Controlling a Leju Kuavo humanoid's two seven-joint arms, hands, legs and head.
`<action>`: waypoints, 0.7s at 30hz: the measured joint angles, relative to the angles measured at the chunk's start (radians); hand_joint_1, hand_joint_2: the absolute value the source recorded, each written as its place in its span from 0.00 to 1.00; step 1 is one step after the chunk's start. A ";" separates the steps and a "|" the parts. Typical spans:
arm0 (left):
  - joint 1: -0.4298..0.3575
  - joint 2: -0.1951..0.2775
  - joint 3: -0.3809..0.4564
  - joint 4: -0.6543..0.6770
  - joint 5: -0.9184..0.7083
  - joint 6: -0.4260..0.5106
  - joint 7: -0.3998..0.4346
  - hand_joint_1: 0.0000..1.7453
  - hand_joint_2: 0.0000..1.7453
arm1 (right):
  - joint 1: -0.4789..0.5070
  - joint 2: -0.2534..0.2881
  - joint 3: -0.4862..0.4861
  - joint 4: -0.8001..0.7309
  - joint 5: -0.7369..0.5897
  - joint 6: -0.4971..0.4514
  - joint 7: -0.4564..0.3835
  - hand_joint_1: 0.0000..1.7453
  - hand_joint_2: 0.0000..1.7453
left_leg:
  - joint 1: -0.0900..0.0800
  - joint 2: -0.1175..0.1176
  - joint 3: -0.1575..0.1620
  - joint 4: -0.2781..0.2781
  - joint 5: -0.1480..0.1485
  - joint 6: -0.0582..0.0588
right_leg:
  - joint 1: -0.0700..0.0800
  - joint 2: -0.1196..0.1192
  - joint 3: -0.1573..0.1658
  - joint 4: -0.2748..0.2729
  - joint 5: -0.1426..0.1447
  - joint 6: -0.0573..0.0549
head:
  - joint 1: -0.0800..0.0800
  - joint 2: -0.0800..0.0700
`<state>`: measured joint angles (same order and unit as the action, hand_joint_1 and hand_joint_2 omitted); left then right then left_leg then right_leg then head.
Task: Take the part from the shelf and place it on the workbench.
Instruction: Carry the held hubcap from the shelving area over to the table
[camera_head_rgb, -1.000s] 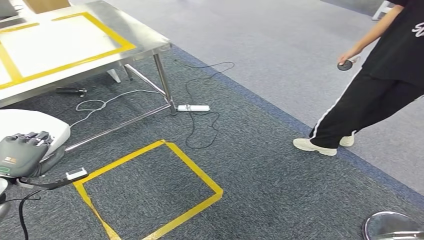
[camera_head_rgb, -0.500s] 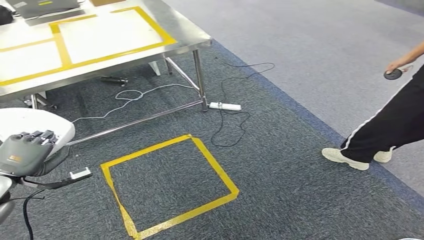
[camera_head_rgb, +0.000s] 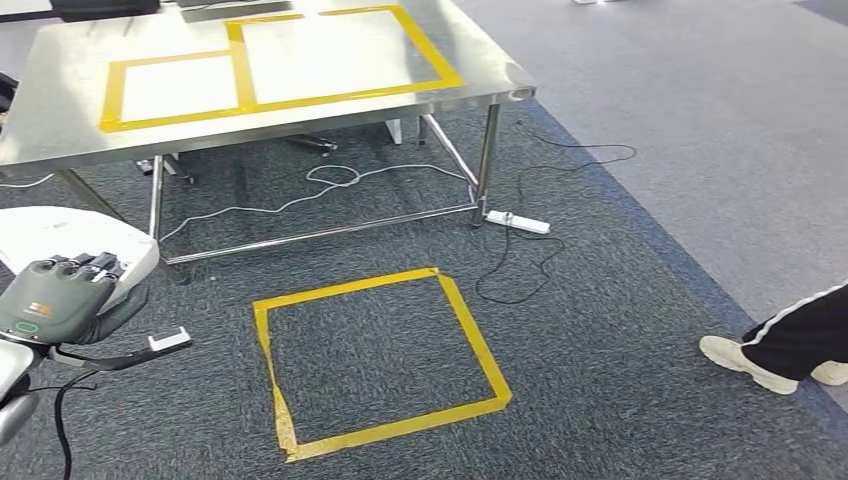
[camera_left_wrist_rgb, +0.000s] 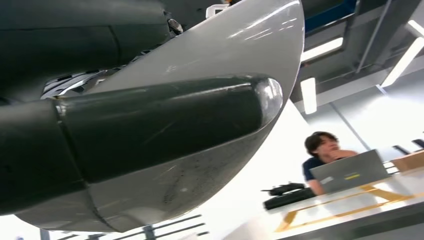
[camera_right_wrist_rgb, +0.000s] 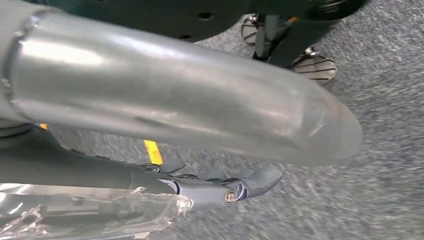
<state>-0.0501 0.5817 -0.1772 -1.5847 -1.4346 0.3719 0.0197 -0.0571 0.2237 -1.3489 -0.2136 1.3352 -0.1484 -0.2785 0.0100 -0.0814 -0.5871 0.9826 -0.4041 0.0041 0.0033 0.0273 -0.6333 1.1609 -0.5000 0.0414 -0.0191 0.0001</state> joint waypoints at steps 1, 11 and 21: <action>-0.001 0.000 -0.001 0.000 0.000 0.000 0.000 1.00 0.00 | -0.001 0.000 0.000 0.000 0.000 0.000 0.000 0.00 0.00 | 0.000 -0.013 -0.002 0.001 0.001 -0.004 | -0.004 0.027 0.033 -0.068 0.023 -0.001 | 0.000 0.000; -0.014 0.001 -0.011 0.000 -0.001 0.001 0.005 1.00 0.00 | -0.001 -0.002 0.000 0.000 -0.004 0.004 -0.002 0.00 0.00 | 0.002 0.065 -0.135 0.237 -0.108 -0.052 | -0.008 -0.036 0.075 -0.149 0.042 -0.042 | -0.012 0.000; -0.018 0.000 -0.027 0.001 -0.003 0.002 0.009 1.00 0.00 | -0.001 -0.007 0.000 0.000 -0.007 0.008 -0.003 0.00 0.00 | -0.003 0.132 -0.013 0.009 -0.003 -0.023 | 0.006 -0.153 0.097 -0.145 0.013 -0.008 | -0.009 0.000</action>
<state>-0.0678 0.5819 -0.2041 -1.5840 -1.4372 0.3739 0.0283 -0.0583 0.2171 -1.3493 -0.2140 1.3281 -0.1403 -0.2812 0.0074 0.0504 -0.6003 0.9914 -0.4069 -0.0193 0.0097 -0.1254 -0.5366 1.0161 -0.4872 0.0331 -0.0278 0.0002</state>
